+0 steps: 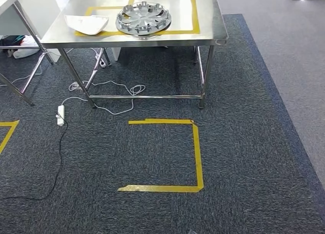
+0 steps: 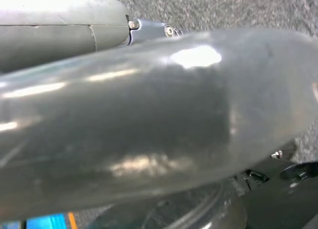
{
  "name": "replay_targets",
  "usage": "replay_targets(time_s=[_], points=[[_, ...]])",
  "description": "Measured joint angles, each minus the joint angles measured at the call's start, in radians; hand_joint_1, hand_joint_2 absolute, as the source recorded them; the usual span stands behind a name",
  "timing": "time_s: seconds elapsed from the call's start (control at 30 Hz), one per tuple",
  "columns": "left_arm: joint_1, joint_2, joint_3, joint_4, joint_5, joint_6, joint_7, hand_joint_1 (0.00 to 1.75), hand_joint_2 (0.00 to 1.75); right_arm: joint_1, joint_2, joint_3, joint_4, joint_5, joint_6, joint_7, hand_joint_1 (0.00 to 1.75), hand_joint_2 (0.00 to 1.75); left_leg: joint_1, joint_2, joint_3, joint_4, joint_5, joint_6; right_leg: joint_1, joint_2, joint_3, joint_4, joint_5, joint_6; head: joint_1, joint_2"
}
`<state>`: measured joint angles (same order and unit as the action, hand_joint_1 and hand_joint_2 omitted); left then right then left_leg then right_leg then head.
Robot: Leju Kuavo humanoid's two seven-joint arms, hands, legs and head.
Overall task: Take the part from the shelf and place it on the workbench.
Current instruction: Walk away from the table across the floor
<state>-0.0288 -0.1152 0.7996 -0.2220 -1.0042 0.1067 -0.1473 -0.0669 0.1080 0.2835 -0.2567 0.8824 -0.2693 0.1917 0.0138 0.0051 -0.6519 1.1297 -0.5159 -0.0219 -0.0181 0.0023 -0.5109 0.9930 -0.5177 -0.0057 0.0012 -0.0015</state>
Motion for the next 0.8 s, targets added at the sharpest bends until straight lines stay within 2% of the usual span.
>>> replay_targets(time_s=[0.03, 0.07, 0.1, 0.13, 0.17, 0.23, 0.27, 0.3, 0.43, 0.57, 0.8], points=[[0.000, 0.000, 0.000, 0.000, 0.000, 0.000, 0.000, 0.00, 0.00, 0.000, 0.000, 0.000, 0.000, 0.000, 0.000, 0.001, 0.00, 0.00, 0.000, 0.000, -0.023, 0.070, -0.041, -0.001, 0.002, -0.001, -0.006, 0.001, 0.004, -0.003, -0.001, 0.000], [0.000, -0.001, 0.000, 0.000, 0.000, 0.000, 0.000, 0.00, 0.00, 0.001, 0.000, 0.000, 0.000, 0.000, 0.000, 0.001, 0.00, 0.00, 0.000, 0.000, -0.040, 0.130, -0.069, -0.001, 0.005, -0.002, -0.012, 0.002, 0.008, -0.005, -0.001, 0.000], [0.001, -0.001, 0.000, 0.000, 0.000, 0.000, 0.000, 0.00, 0.00, 0.002, 0.000, 0.001, 0.000, 0.000, -0.001, 0.002, 0.00, 0.00, 0.000, 0.000, -0.044, 0.162, -0.079, 0.001, 0.008, -0.003, -0.017, 0.003, 0.010, -0.006, -0.001, 0.000], [0.001, -0.001, 0.000, 0.001, 0.000, 0.001, 0.000, 0.00, 0.00, 0.002, 0.000, 0.001, 0.000, 0.000, -0.001, 0.003, 0.00, 0.00, -0.001, 0.000, -0.031, 0.158, -0.071, 0.006, 0.011, -0.003, -0.021, 0.003, 0.012, -0.007, -0.001, 0.000], [0.001, -0.001, 0.000, 0.001, 0.000, 0.002, 0.000, 0.00, 0.00, 0.002, 0.000, 0.001, 0.000, -0.001, -0.001, 0.004, 0.00, 0.00, -0.003, -0.001, -0.001, 0.116, -0.047, 0.012, 0.014, -0.003, -0.023, 0.004, 0.014, -0.007, -0.001, 0.000], [0.000, 0.000, 0.000, 0.001, 0.000, 0.006, 0.000, 0.00, 0.00, 0.000, 0.000, 0.002, 0.000, -0.002, -0.001, 0.004, 0.00, 0.00, -0.010, -0.002, 0.079, -0.021, 0.004, 0.032, 0.019, -0.002, -0.026, 0.004, 0.017, -0.005, 0.000, 0.000], [-0.001, 0.001, 0.000, 0.001, 0.001, 0.007, 0.000, 0.00, 0.00, -0.001, 0.001, 0.004, 0.000, -0.002, -0.002, 0.004, 0.00, 0.00, -0.014, -0.002, 0.108, -0.077, 0.016, 0.040, 0.021, -0.003, -0.028, 0.005, 0.018, -0.003, 0.000, 0.000], [-0.002, 0.001, 0.001, 0.001, 0.002, 0.009, 0.000, 0.00, 0.00, -0.002, 0.001, 0.006, 0.000, -0.002, -0.002, 0.004, 0.00, 0.00, -0.016, -0.003, 0.124, -0.113, 0.020, 0.044, 0.022, -0.003, -0.032, 0.007, 0.019, 0.000, 0.001, 0.000], [0.001, -0.002, 0.002, 0.001, 0.003, 0.008, 0.000, 0.00, 0.00, -0.003, 0.002, 0.008, 0.000, -0.003, -0.003, 0.004, 0.00, 0.00, -0.019, -0.003, 0.122, -0.131, 0.021, 0.031, 0.021, -0.004, -0.042, 0.008, 0.025, -0.001, 0.001, 0.000], [-0.002, -0.001, 0.006, 0.002, 0.003, 0.002, 0.000, 0.00, 0.00, -0.003, 0.001, 0.009, 0.000, -0.005, -0.004, 0.007, 0.00, 0.00, -0.023, -0.003, 0.118, -0.130, 0.025, 0.039, 0.016, -0.004, -0.043, 0.003, 0.033, 0.011, 0.001, 0.000], [-0.002, 0.000, 0.006, 0.003, 0.003, -0.002, 0.000, 0.00, 0.00, -0.004, 0.001, 0.009, 0.000, -0.008, -0.004, 0.008, 0.00, 0.00, -0.027, -0.002, 0.114, -0.129, 0.029, 0.045, 0.012, -0.003, -0.045, 0.001, 0.039, 0.019, 0.001, 0.000]])
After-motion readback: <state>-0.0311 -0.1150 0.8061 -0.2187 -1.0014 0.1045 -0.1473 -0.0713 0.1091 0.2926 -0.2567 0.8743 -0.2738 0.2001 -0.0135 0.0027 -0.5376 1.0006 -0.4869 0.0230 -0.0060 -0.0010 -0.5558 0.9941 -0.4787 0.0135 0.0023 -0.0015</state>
